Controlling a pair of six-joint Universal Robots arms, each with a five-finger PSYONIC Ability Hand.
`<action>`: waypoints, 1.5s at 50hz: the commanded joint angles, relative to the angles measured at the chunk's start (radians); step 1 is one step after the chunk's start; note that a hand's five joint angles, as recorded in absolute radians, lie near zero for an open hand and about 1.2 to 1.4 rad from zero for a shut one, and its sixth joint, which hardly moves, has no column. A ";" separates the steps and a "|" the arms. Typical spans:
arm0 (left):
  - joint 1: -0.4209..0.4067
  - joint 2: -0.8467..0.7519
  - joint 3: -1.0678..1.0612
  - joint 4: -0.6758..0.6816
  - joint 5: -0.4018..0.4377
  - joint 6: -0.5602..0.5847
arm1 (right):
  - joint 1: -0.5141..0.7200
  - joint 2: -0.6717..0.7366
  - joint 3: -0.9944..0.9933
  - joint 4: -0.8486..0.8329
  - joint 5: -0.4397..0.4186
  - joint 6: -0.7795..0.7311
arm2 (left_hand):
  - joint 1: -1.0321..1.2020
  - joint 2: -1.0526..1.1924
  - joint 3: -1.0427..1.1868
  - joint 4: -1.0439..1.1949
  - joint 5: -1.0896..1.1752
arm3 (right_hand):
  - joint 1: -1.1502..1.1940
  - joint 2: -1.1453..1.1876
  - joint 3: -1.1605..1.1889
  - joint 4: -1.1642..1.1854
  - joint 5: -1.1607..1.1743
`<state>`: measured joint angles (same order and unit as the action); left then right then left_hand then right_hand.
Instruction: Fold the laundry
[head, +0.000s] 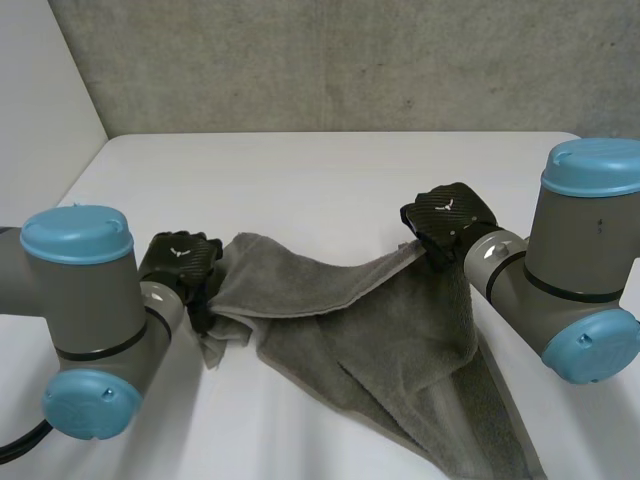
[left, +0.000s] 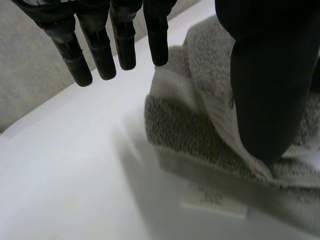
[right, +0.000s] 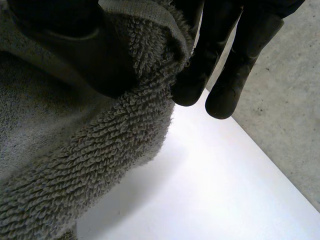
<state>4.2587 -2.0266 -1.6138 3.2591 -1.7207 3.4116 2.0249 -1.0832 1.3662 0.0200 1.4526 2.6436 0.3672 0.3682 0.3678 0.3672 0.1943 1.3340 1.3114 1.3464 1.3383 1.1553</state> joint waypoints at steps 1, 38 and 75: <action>0.021 -0.004 -0.028 0.004 0.045 0.000 | 0.000 0.009 -0.003 0.000 0.000 -0.001 | 0.046 0.045 0.045 0.046 0.044 | 0.062 0.085 0.050 0.058 0.066; 0.023 0.003 0.519 0.228 0.130 0.011 | -0.025 -0.148 -0.243 -0.600 0.008 0.027 | 1.029 1.028 1.028 1.029 1.027 | 0.062 0.085 0.050 0.058 0.066; 0.171 0.138 -0.331 0.375 0.302 0.066 | -0.008 -0.044 0.360 -0.126 -0.077 -0.269 | 1.029 1.028 1.028 1.029 1.027 | 0.062 0.085 0.050 0.058 0.066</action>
<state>4.3951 -1.9018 -1.9409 3.6351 -1.4169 3.4500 2.0154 -1.1254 1.7122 -0.0892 1.3842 2.3654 1.1885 1.2175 1.2169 1.2182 1.0260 1.3398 1.3244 1.3464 1.3435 1.1554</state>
